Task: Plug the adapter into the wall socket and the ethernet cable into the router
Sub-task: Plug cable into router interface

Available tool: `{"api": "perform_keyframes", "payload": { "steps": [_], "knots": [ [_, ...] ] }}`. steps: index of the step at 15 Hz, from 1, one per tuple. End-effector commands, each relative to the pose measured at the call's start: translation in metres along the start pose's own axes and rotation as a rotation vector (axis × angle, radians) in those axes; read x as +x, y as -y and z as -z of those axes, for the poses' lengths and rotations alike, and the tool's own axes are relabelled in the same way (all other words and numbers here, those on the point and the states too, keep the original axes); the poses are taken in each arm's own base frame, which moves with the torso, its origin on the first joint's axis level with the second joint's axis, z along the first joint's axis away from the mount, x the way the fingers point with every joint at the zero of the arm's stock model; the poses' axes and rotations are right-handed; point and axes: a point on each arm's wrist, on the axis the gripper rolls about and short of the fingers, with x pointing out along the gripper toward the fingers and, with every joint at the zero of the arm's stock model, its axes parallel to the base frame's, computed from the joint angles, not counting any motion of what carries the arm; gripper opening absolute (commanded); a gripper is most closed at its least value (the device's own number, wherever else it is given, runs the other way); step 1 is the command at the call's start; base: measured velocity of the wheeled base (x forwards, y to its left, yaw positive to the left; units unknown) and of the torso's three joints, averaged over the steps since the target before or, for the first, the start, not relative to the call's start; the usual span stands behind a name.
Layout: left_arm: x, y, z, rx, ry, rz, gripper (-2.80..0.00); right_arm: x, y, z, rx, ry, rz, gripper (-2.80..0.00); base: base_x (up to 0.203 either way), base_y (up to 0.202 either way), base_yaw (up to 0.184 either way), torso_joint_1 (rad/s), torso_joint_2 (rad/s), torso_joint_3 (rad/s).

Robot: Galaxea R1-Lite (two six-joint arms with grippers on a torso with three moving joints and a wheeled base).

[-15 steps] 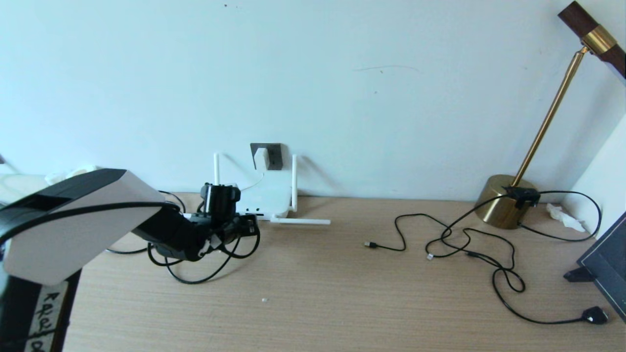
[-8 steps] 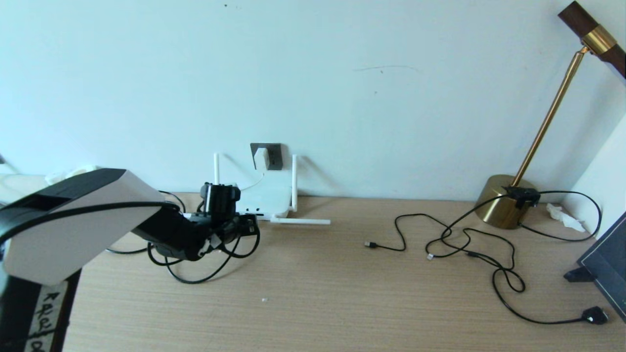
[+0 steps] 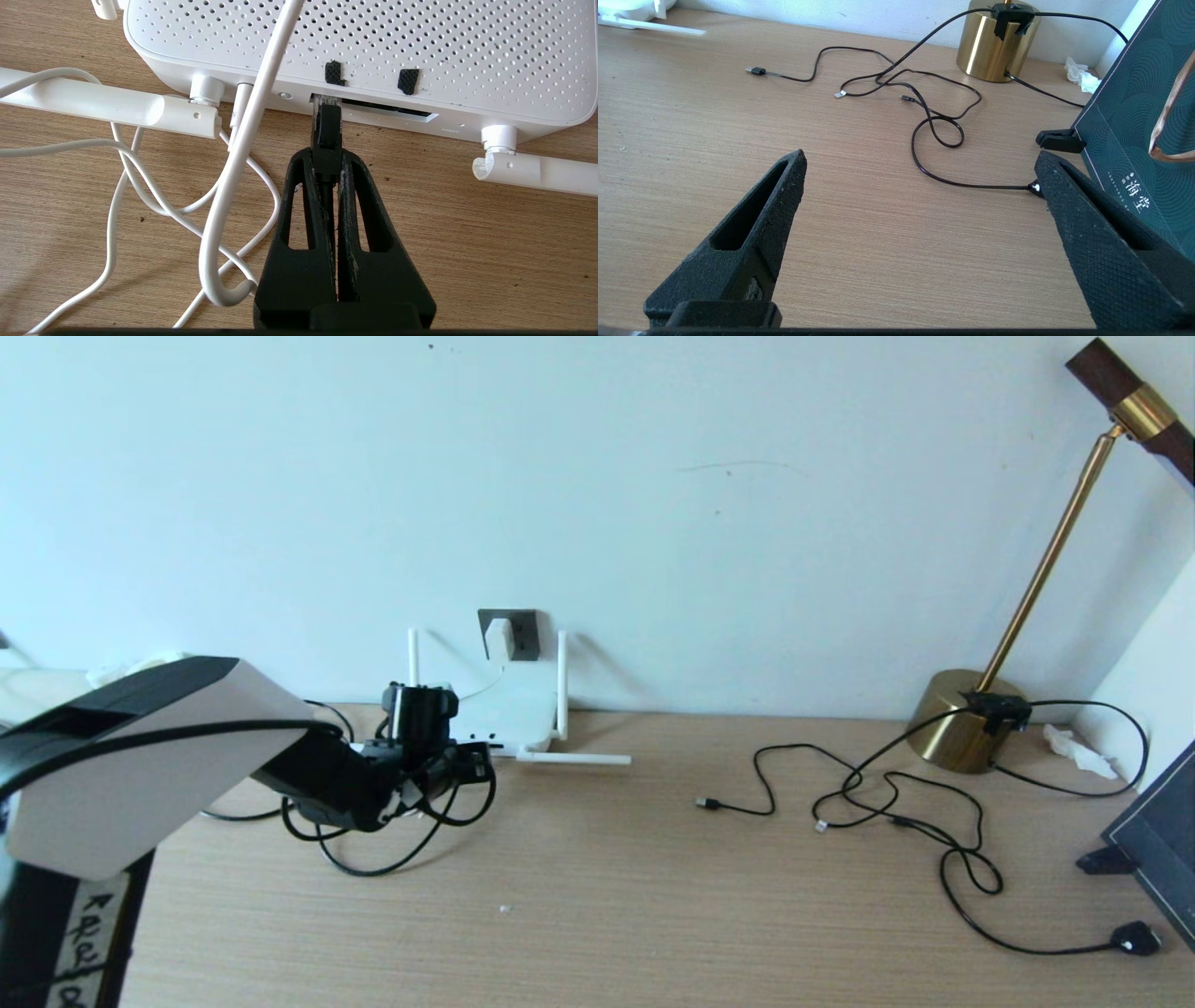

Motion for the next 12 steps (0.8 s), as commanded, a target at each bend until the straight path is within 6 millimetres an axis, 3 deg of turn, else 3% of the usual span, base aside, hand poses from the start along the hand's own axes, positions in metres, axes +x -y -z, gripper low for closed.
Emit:
{"api": "perform_keyframes", "payload": {
  "steps": [1, 12],
  "knots": [
    [-0.0001, 0.0002, -0.0012, -0.002, 0.007, 0.000, -2.80, 0.0001, 0.0000, 0.0000, 0.000, -0.001, -0.002, 0.00, 0.000, 0.000, 0.000, 0.000, 0.00, 0.000],
    [0.0037, 0.0014, -0.0031, -0.004, 0.016, 0.001, -2.80, 0.0001, 0.0000, 0.0000, 0.000, -0.001, -0.002, 0.00, 0.000, 0.000, 0.000, 0.000, 0.00, 0.000]
  ]
}}
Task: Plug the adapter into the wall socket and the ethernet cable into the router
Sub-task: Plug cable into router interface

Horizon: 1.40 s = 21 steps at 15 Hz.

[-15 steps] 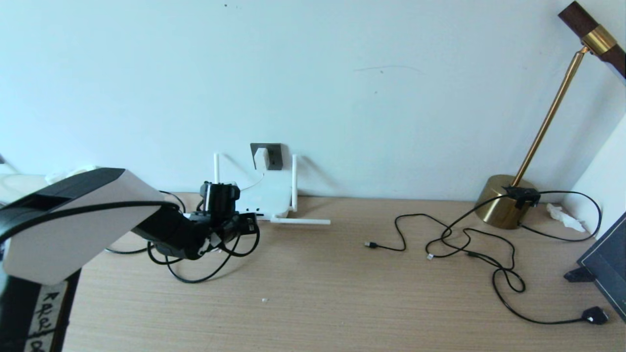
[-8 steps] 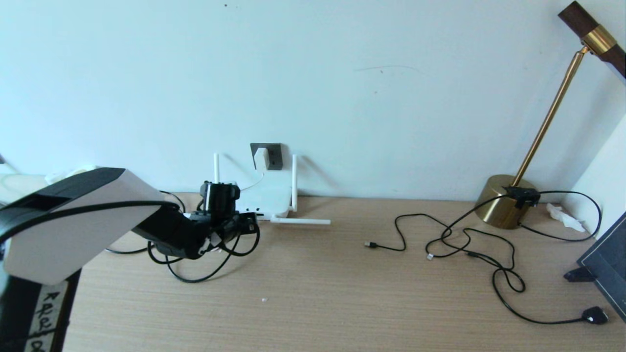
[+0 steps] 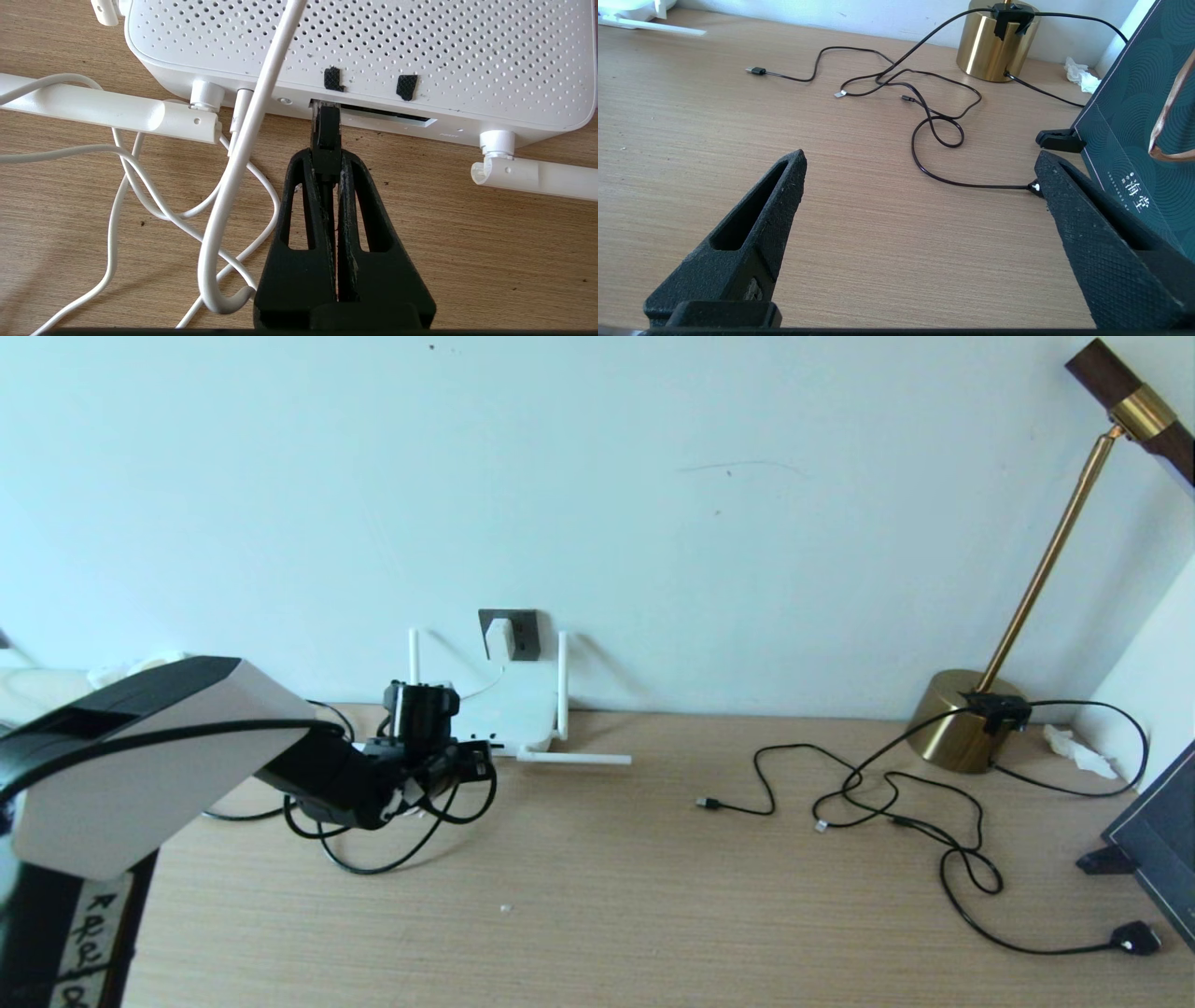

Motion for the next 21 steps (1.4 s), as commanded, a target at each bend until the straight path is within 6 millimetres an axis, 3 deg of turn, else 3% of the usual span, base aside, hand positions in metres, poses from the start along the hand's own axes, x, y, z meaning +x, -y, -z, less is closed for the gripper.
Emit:
{"api": "perform_keyframes", "payload": {
  "steps": [1, 21],
  "knots": [
    [0.0015, 0.0003, -0.0008, -0.003, 0.007, 0.000, -2.80, 0.0002, 0.0000, 0.0001, -0.001, -0.002, -0.001, 0.00, 0.000, 0.000, 0.000, 0.000, 0.00, 0.000],
    [0.0112, 0.0025, -0.0009, 0.029, 0.013, 0.002, -2.80, 0.0001, 0.0000, -0.0001, -0.001, -0.001, -0.001, 0.00, 0.000, 0.000, 0.000, 0.000, 0.00, 0.000]
  ]
}}
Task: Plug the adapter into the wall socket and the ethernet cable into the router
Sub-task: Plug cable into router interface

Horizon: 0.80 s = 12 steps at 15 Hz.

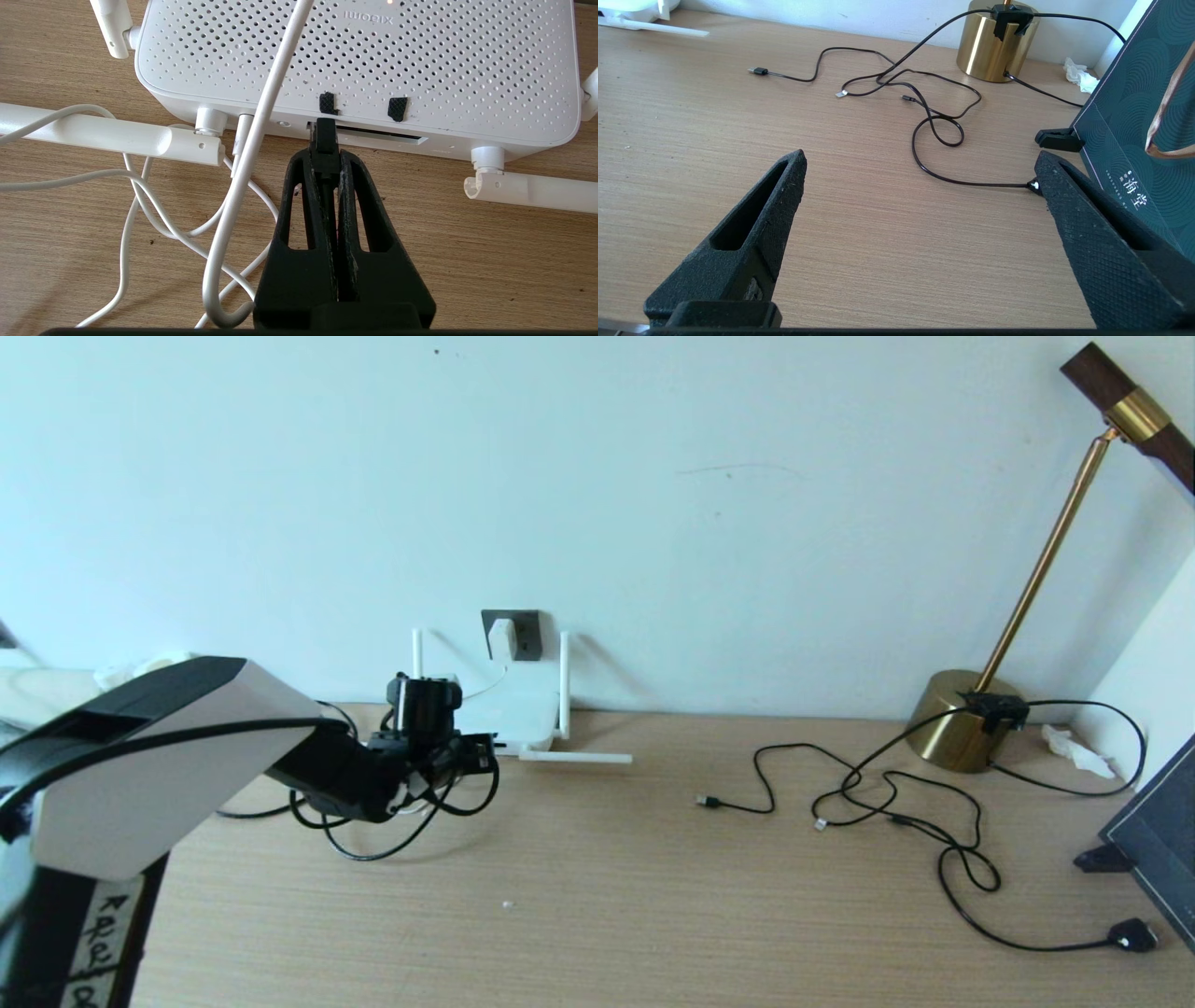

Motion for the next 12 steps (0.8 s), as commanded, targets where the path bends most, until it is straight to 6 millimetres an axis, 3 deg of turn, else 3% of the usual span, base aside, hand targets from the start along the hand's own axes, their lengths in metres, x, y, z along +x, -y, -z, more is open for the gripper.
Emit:
{"api": "perform_keyframes", "payload": {
  "steps": [1, 12],
  "knots": [
    [0.0026, 0.0000, 0.0043, 0.001, -0.010, -0.003, -2.80, 0.0001, 0.0000, 0.0000, -0.001, -0.001, -0.002, 0.00, 0.000, 0.000, 0.000, 0.000, 0.00, 0.000],
    [0.0029, -0.0007, 0.0094, 0.005, -0.026, -0.005, -2.80, 0.0001, 0.0000, 0.0000, -0.001, -0.001, -0.002, 0.00, 0.000, 0.000, 0.000, 0.000, 0.00, 0.000]
  ]
}}
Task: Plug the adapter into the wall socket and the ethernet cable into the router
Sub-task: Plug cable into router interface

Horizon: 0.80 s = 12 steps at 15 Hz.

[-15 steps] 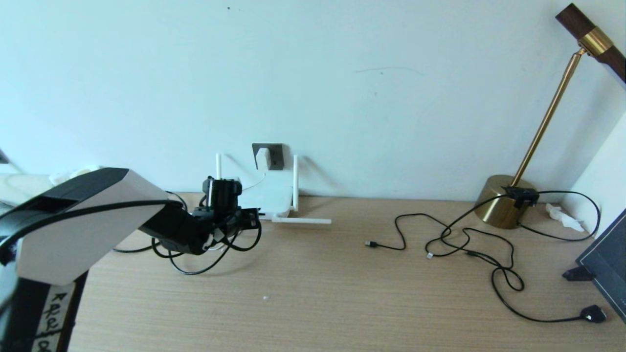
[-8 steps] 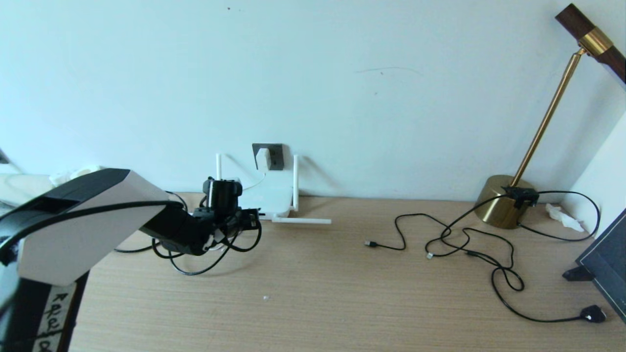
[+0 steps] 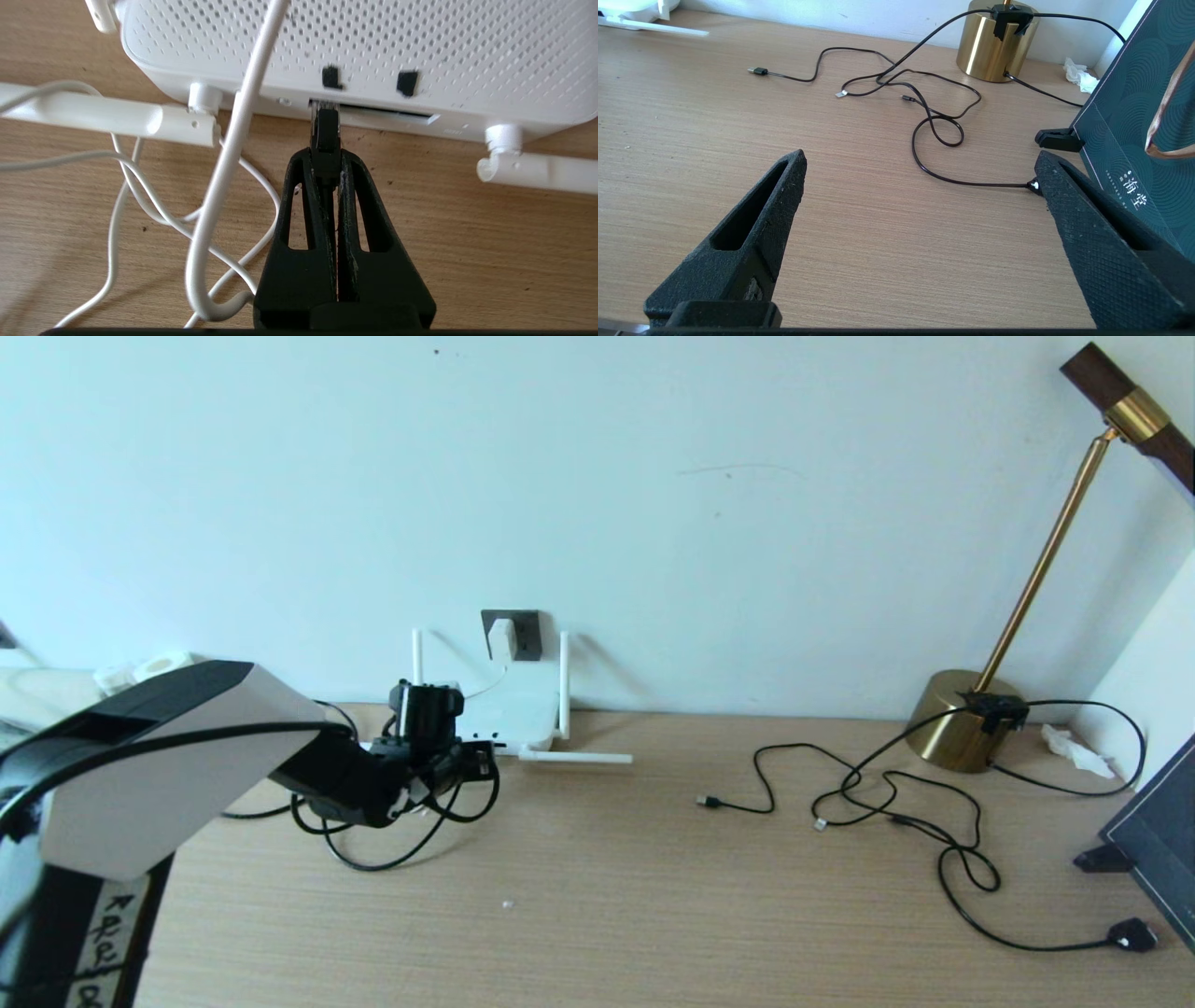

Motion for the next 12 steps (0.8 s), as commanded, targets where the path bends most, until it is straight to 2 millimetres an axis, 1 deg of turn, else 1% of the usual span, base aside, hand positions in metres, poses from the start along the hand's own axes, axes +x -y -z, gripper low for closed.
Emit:
{"api": "perform_keyframes", "payload": {
  "steps": [1, 12],
  "knots": [
    [0.0009, 0.0003, 0.0014, -0.001, 0.000, -0.002, -2.80, 0.0001, 0.0000, 0.0000, -0.001, -0.001, -0.001, 0.00, 0.000, 0.000, 0.000, 0.000, 0.00, 0.000],
    [0.0003, 0.0006, -0.0006, 0.000, 0.006, -0.002, -2.80, 0.0001, 0.0000, 0.0000, -0.001, -0.001, -0.001, 0.00, 0.000, 0.000, 0.000, 0.000, 0.00, 0.000]
  ]
}}
